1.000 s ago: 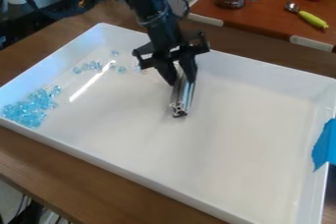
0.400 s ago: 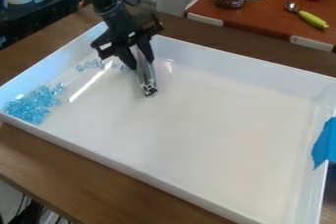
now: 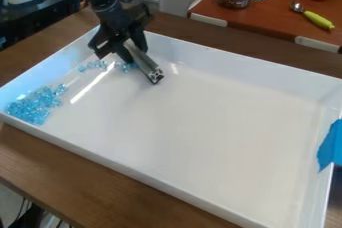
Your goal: Sweep into pile
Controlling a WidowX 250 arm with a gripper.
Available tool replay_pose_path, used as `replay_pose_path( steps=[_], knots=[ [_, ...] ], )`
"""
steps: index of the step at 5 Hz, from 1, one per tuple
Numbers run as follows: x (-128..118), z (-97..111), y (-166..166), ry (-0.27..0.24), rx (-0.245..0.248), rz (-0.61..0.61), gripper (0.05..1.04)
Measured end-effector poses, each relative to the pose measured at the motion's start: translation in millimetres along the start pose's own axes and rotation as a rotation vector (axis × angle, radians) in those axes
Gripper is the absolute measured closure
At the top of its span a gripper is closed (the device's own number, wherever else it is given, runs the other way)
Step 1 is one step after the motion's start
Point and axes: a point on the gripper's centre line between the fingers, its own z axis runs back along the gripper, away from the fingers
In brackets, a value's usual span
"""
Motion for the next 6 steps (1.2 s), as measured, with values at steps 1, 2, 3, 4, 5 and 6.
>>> replay_pose_path(
  steps=[1,2,3,4,5,6],
  knots=[
    [8,1,4,-0.023,0.008,0.082,0.722],
    [13,6,23,-0.034,0.009,0.124,0.722],
    [1,21,49,-0.006,0.007,0.103,0.722],
    [-10,33,71,0.018,0.003,0.085,0.722],
    [-15,40,85,0.026,0.001,0.065,0.722],
    [-19,48,101,0.029,-0.003,0.053,0.722]
  ],
)
